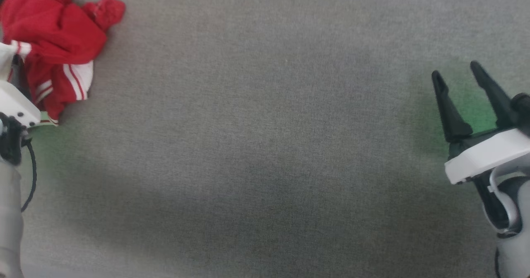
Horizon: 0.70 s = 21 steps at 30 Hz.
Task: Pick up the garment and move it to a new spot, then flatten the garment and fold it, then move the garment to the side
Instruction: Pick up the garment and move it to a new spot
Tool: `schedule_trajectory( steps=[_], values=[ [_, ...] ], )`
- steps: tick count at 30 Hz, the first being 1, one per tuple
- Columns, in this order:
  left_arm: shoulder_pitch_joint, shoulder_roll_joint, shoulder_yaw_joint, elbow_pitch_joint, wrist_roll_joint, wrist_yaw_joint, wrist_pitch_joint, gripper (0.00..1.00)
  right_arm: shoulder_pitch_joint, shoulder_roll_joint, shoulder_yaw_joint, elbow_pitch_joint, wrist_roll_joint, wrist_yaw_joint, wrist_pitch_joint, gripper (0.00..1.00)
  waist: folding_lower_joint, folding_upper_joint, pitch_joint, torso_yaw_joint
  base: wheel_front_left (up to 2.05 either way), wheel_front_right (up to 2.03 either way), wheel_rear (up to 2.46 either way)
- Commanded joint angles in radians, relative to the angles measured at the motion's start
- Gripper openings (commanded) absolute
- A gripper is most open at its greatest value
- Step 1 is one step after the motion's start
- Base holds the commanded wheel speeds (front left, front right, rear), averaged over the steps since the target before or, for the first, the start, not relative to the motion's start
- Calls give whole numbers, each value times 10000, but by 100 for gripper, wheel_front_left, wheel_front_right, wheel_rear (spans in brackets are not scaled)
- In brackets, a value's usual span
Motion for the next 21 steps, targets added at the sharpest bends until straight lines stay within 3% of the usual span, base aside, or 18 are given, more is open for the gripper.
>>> schedule_trajectory(
  steps=[1, 10, 18, 19, 20, 21],
  values=[
    [-385, 50, 9, 393, -74, -38, 231, 100, -75, -78, -43, -272, -77, 4, 157, 100, 0, 0, 356, -31, 0, 0, 0],
    [-1771, -202, -116, 2421, -452, -166, 1964, 100, -73, -261, -294, -1671, -319, 4, 1011, 100, 0, 0, 1214, 31, 0, 0, 0],
    [-1758, -768, -41, 3019, -816, -247, 3063, 100, -85, -245, -277, -2141, -403, 4, 1371, 100, 0, 0, 1339, 71, 0, 0, 0],
    [-1750, -783, -33, 3042, -864, -247, 3095, 95, -100, -236, -268, -2162, -412, 4, 1382, 100, 0, 0, 1324, 73, 0, 0, 0],
    [-1752, -760, -66, 3055, -848, -254, 3046, 0, -111, -230, -266, -2180, -424, 4, 1399, 100, 0, 0, 1300, 82, 0, 0, 0],
    [-1791, -695, -65, 3048, -854, -251, 2918, 0, -113, -229, -264, -2176, -425, 4, 1399, 100, 0, 0, 1262, 94, 0, 0, 0]
  ],
)
